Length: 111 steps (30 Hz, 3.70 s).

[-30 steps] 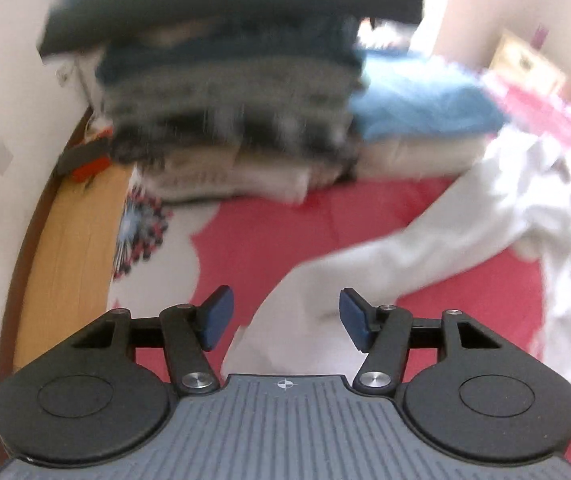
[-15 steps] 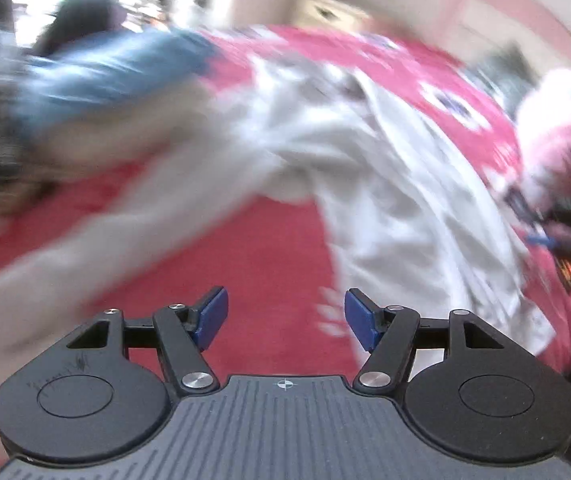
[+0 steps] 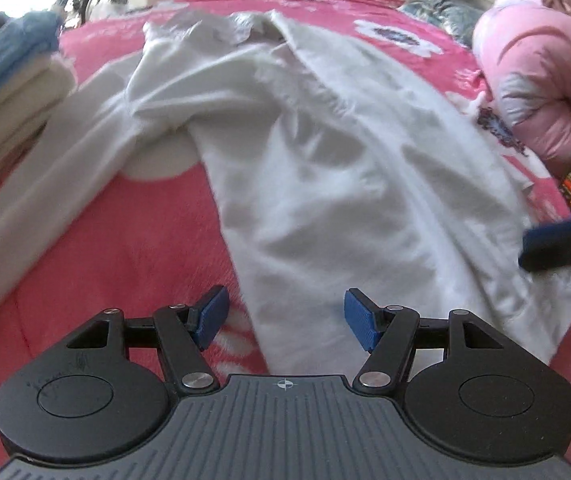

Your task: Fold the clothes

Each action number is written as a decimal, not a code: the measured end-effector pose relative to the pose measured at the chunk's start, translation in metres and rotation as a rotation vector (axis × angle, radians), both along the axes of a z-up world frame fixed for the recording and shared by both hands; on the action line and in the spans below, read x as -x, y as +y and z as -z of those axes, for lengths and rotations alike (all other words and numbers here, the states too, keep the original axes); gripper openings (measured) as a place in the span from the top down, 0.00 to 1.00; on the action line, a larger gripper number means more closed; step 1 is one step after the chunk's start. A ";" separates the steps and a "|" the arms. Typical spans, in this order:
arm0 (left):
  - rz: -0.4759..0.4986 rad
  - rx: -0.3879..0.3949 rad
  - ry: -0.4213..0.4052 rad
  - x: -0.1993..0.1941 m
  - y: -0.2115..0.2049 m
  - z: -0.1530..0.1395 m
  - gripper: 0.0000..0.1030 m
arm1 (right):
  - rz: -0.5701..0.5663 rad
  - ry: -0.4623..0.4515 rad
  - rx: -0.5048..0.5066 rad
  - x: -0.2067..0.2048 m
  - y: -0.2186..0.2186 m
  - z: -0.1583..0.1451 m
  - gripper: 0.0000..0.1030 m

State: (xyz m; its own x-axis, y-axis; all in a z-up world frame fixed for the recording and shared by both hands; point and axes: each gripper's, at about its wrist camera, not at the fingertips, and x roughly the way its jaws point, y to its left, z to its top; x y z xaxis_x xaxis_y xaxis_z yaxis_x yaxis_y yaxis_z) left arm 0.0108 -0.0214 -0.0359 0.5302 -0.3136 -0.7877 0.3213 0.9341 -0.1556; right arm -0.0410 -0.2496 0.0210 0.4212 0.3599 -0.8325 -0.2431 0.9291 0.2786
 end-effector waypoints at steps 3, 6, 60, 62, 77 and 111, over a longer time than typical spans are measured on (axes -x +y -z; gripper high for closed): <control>-0.007 0.010 -0.007 0.002 0.001 0.000 0.37 | -0.010 0.054 0.042 0.003 0.002 0.018 0.68; -0.007 -0.005 -0.011 0.003 -0.002 0.000 0.37 | 0.025 0.057 0.057 0.005 -0.004 0.019 1.00; -0.064 0.086 0.005 -0.006 0.005 -0.001 0.35 | 0.350 -0.479 0.022 -0.213 -0.130 -0.178 0.46; -0.074 0.073 -0.018 -0.004 0.006 -0.004 0.35 | 0.266 -0.415 -0.078 -0.179 -0.116 -0.168 0.46; 0.072 0.046 -0.104 0.054 -0.007 -0.027 0.35 | 0.282 0.177 -0.046 -0.016 -0.071 0.007 0.61; 0.061 0.017 -0.089 0.058 -0.001 -0.023 0.50 | 0.150 0.005 -0.682 -0.081 -0.013 -0.096 0.96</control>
